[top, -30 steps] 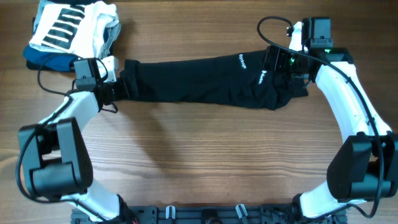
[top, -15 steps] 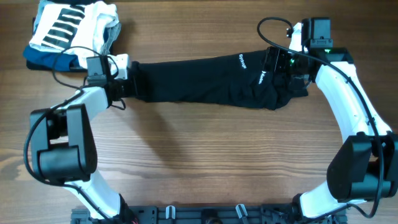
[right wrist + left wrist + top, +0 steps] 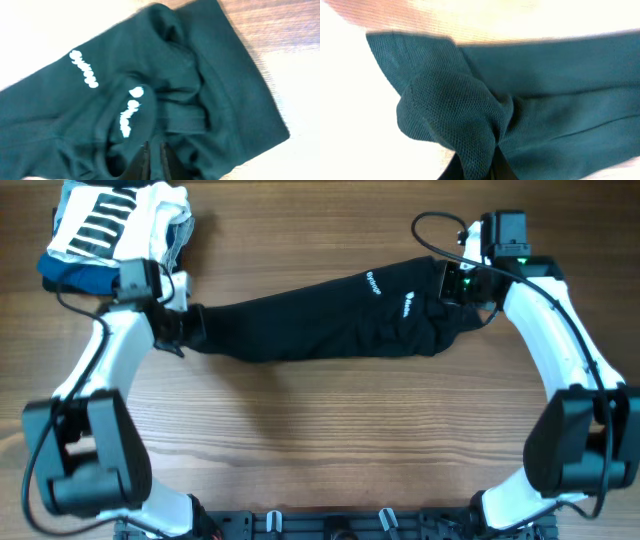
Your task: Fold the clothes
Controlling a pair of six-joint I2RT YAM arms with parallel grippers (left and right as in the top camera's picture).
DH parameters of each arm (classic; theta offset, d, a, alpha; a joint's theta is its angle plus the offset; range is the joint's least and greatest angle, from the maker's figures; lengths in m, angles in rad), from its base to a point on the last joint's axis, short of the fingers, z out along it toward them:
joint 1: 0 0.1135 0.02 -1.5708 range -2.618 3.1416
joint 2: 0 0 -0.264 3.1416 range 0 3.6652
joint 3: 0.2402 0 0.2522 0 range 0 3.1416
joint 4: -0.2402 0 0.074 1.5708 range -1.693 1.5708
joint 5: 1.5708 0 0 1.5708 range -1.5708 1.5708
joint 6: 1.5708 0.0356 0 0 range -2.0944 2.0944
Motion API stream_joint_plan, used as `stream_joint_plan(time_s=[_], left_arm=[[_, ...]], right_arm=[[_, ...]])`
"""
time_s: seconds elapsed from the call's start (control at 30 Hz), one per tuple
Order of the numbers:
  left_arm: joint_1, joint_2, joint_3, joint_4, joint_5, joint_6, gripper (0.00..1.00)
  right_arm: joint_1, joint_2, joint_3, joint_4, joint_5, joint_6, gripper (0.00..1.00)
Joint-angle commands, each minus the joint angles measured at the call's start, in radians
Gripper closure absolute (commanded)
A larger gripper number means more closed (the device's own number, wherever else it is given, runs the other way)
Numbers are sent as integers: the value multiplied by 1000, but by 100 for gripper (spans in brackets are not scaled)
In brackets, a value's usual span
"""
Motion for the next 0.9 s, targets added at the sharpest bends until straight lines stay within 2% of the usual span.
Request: stream_joint_plan(time_s=[0.0,0.2,0.4,0.67,0.87], left_arm=[[7,-52,124,-117,-34,29,96],[-1,-52,246,-268,-89,55,96],[-116,-4,252,-232,-95,55,96],[-258,152,252,-220,-119,56,96],[-367,199,252,-170,-120,58,96]], right_arm=[[10,77,0,2,-55,0,96],[10,87,0,2,-63,-1,96],[10,86,0,21,-148,-2,96],[10,86,0,18,-148,-9,92],[10,86,0,18,-147,-10,90]])
